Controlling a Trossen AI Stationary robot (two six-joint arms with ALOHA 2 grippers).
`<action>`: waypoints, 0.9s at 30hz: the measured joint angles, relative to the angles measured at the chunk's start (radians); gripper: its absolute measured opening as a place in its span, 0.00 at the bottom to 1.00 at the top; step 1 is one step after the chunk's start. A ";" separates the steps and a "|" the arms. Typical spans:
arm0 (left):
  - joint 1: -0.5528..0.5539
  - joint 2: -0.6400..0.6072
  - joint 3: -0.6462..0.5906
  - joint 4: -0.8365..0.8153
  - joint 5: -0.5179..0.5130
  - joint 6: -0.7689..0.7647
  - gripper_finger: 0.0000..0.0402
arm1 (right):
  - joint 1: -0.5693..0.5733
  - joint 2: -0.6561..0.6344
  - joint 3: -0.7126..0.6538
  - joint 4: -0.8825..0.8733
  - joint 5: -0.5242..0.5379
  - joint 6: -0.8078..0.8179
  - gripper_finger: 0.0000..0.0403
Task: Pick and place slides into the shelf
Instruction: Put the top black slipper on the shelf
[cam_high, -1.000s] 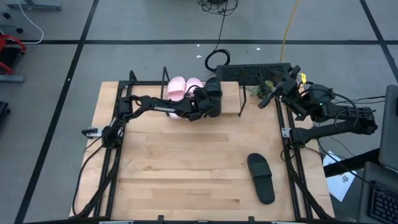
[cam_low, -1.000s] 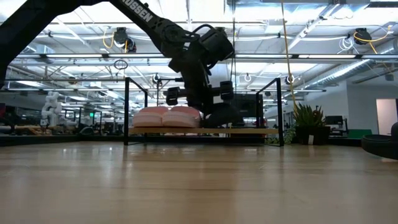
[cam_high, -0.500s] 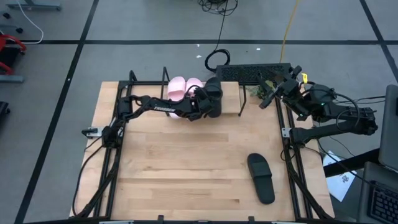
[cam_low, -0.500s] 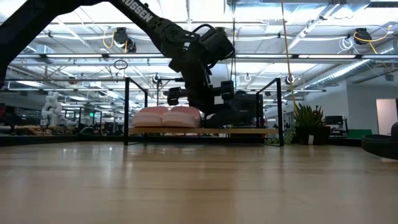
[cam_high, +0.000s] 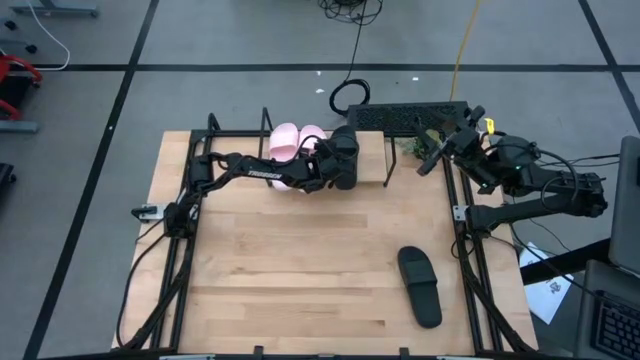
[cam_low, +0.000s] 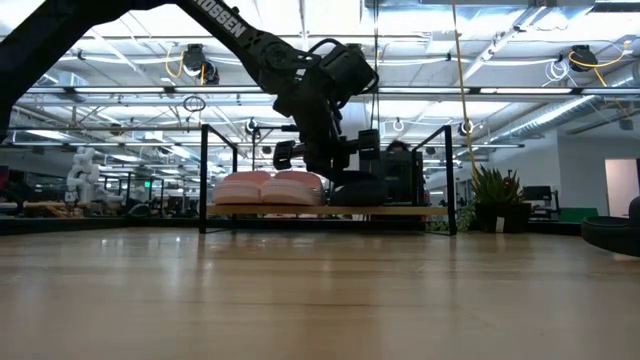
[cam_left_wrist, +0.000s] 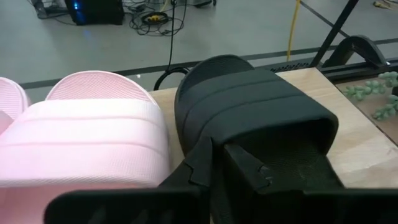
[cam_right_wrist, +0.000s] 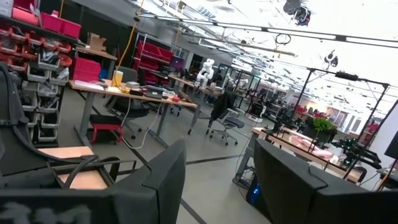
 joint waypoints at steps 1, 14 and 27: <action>0.000 -0.003 0.000 -0.002 -0.003 0.002 0.05 | 0.000 0.000 0.000 0.000 0.000 0.000 0.45; 0.006 -0.027 0.000 0.004 -0.011 0.052 0.04 | 0.000 0.000 0.000 0.001 0.000 0.000 0.45; 0.011 -0.028 0.000 -0.025 0.019 0.036 0.05 | 0.000 0.000 0.000 0.001 0.000 0.000 0.45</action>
